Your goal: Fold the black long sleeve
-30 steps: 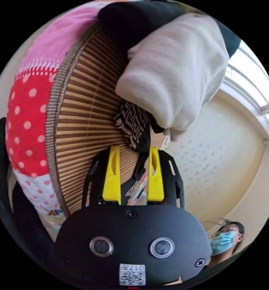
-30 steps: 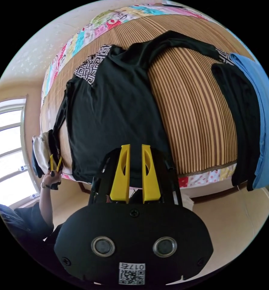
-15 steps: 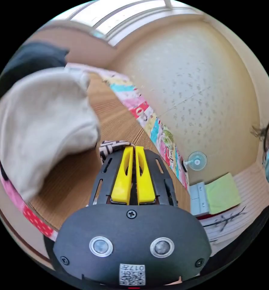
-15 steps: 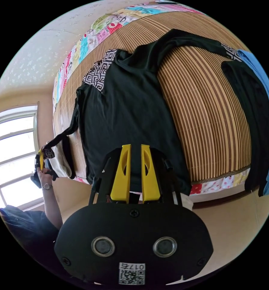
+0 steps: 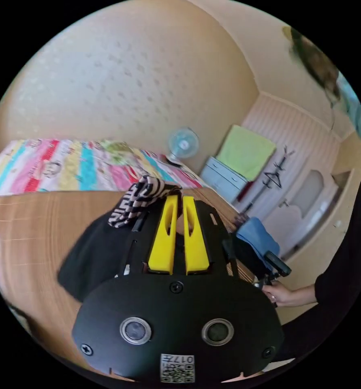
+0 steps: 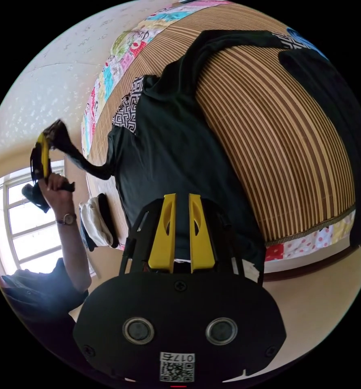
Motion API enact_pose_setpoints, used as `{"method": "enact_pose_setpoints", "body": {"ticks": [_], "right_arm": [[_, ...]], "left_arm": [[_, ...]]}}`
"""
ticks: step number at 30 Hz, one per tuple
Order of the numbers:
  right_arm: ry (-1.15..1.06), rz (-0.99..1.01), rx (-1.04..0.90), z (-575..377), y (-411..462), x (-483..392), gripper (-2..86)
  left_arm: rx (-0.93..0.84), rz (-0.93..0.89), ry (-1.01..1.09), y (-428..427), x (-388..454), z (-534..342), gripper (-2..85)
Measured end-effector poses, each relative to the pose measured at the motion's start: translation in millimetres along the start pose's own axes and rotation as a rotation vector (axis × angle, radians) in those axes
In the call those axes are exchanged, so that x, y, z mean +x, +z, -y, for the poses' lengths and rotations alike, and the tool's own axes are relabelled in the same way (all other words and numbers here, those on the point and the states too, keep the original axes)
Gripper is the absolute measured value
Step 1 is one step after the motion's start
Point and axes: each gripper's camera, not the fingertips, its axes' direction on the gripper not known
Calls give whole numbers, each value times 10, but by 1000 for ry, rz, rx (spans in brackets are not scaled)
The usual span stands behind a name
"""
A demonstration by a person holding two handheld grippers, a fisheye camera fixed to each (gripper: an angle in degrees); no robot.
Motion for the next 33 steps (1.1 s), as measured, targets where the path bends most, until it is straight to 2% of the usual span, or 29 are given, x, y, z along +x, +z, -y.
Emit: {"method": "enact_pose_setpoints", "body": {"ticks": [3,5,9,13,16,18,20,22,24,27,31,32,33], "right_arm": [[15,-4,6,-17,0,99,66],[-7,-19,21,-3,-40,121,72],[-100,-59,47,105,-81,8,78],[-315,-65,134,430,-107,-459,90],[-531,-177,145,655,64,-968,107],[-646,-264,117,750,257,-1231,116],[-786,-397,45,822,559,-1506,111],[-808,-552,-10,903,818,-1596,80],[-806,-579,-97,994,958,-1618,47],[-683,-357,2,1103,547,-1623,34],[-294,245,279,1217,-252,-984,29],[-184,366,348,1216,-317,-693,30],[-131,395,368,1218,-310,-557,30]], "left_arm": [[-265,-122,-7,951,236,-343,96],[-335,-128,-14,1081,333,-559,101],[-305,-59,-142,566,227,-869,105],[-237,219,-339,-184,-186,-1018,102],[-207,402,-473,-492,-498,-1123,107],[-172,433,-559,-589,-671,-1176,118],[-137,391,-658,-620,-847,-1244,124],[-136,392,-743,-579,-985,-1323,123],[-148,408,-750,-535,-997,-1330,116],[-175,397,-741,-475,-962,-1250,84],[-232,381,-699,-465,-983,-1203,37],[-226,384,-710,-496,-988,-1205,34],[-223,380,-715,-544,-995,-1195,30]]}}
